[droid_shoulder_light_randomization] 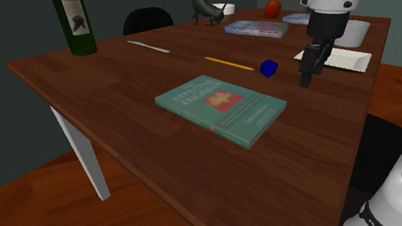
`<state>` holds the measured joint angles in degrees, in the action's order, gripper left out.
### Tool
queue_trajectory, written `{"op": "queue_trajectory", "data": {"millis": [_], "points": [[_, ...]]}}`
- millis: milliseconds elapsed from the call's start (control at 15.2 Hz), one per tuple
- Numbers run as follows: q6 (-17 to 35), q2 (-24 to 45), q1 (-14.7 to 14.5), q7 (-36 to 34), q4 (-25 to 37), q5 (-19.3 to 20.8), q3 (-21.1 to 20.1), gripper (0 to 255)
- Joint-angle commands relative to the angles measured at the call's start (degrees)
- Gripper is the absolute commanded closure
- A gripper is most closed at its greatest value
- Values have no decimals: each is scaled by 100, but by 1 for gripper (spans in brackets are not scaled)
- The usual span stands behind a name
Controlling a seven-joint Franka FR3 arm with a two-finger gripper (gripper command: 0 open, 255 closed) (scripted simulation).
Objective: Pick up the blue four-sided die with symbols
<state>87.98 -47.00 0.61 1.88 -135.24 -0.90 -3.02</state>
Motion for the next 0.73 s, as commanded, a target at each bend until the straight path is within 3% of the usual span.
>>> {"op": "queue_trajectory", "data": {"millis": [0,660], "points": [[0,0,0,0,0,0,0,0],[-133,1960,49,-579,2198,-123,-389,0]]}}
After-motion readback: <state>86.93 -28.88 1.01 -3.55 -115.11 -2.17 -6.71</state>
